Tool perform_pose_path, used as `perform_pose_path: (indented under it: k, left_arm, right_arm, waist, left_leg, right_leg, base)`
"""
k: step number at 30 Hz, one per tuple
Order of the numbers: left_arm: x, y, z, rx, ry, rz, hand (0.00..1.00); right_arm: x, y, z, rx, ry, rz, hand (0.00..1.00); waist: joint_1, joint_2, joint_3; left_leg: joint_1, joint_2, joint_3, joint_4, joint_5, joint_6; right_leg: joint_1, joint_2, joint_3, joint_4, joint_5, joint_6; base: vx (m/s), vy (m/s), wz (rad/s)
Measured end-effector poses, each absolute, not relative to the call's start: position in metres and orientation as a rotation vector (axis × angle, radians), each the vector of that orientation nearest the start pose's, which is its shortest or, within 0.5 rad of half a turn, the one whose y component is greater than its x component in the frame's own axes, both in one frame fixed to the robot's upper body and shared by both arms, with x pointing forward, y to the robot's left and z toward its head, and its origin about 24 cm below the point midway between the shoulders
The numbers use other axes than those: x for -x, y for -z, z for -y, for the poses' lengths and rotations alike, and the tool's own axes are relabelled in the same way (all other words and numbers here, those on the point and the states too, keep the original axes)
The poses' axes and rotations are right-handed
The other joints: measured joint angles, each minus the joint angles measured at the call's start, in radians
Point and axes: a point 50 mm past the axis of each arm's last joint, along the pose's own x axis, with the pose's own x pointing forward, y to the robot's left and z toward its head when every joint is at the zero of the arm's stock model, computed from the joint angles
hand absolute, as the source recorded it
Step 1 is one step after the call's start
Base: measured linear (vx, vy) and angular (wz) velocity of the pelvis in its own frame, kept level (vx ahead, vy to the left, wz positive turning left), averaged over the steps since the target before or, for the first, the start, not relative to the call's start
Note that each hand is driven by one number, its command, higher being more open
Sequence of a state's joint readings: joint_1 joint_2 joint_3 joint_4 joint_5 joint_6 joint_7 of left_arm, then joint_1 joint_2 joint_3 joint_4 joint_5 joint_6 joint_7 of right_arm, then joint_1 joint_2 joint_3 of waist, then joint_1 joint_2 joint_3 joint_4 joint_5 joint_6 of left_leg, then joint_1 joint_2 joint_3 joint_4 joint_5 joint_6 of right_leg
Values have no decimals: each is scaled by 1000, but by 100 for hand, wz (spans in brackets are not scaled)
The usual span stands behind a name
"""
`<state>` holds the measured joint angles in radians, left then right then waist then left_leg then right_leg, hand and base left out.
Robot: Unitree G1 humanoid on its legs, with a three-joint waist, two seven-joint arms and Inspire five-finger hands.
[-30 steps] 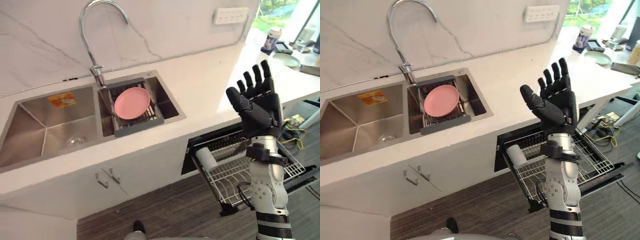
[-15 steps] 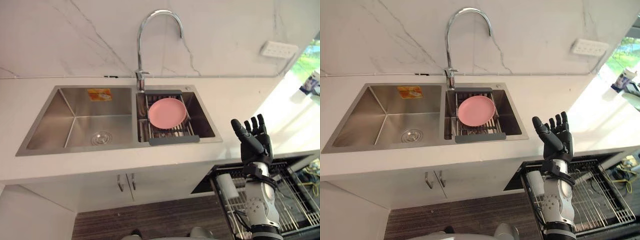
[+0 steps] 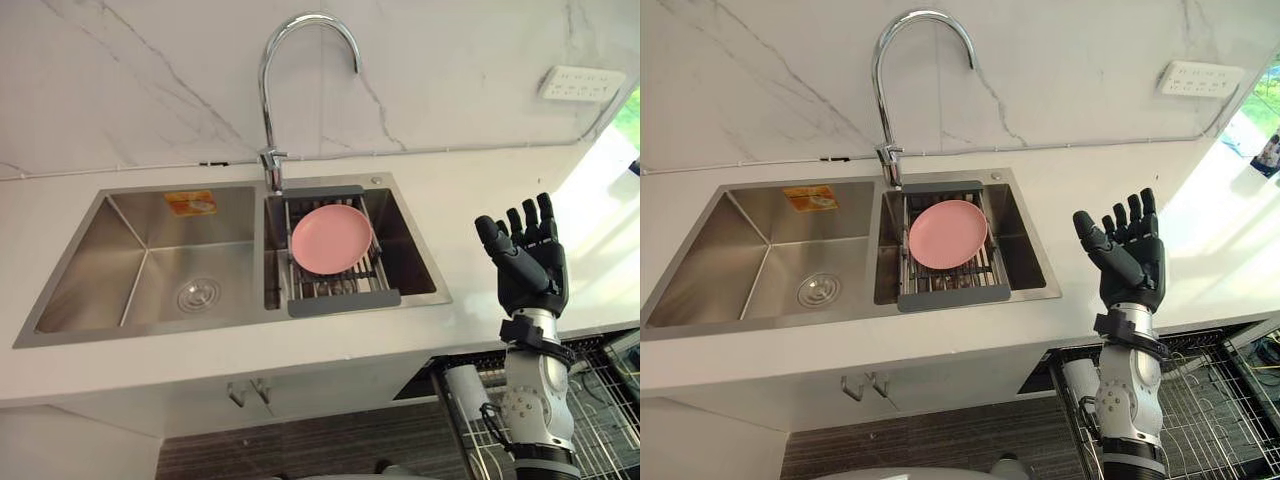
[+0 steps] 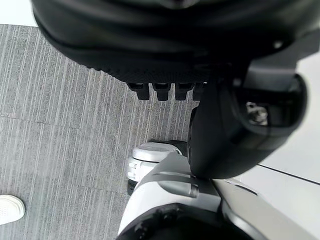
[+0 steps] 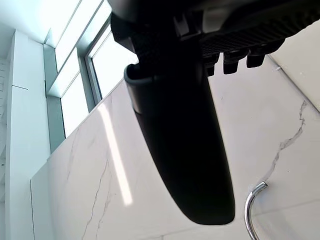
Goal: Walk over to the sink, pick up the cup, carry it to the dishwasher, place the cup inside the dishwasher, then close the dishwasher door
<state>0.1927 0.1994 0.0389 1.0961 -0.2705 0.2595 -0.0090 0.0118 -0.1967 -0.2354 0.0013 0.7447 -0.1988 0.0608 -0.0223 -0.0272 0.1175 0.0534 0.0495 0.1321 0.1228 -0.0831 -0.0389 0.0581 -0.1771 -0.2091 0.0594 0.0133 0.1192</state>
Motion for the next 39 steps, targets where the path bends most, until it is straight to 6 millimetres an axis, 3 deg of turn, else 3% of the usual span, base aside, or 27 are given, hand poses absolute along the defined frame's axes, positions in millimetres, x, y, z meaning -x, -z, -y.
perform_pose_path:
  k: [4,11,20,27,35,39]
  left_arm:
    - [-17,170,-227,113,-315,-1489,100]
    - [-17,170,-227,64,-254,-1554,100]
    - [-11,171,-223,118,-306,-1571,100]
    - [-13,171,-223,60,-277,-1564,100]
    - [-10,169,-225,45,-290,-1555,100]
    - [-13,168,-227,41,-290,-1540,100]
  right_arm:
    - [-247,-72,230,-541,148,265,100]
    - [-248,-63,230,-436,216,142,100]
    - [-261,-88,246,69,216,151,100]
    - [-280,-83,209,395,-41,104,100]
    - [-301,-78,188,627,-189,67,100]
    - [-309,-72,187,711,-184,46,100]
  waist:
    - [12,14,6]
    - [9,36,6]
    - [7,40,3]
    - [18,36,3]
    - [42,19,-6]
    - [59,14,-6]
  left_leg:
    - [-10,13,10,7,-4,-2]
    - [14,41,89,-62,39,-22]
    - [69,49,151,-109,49,-37]
    - [88,44,152,-136,66,-36]
    - [98,35,114,-207,122,-29]
    - [96,34,98,-208,126,-28]
  right_leg:
    - [4,1,-17,-8,2,-3]
    - [-6,7,-48,-35,19,-7]
    - [14,22,-43,-74,51,-5]
    - [35,22,-61,-101,65,-10]
    - [51,25,-104,-133,84,-15]
    - [62,25,-121,-142,88,-15]
  base:
    - [-70,-8,6]
    - [0,-38,-3]
    - [34,-16,-17]
    - [-49,-5,2]
    - [-47,-12,14]
    - [-20,-6,12]
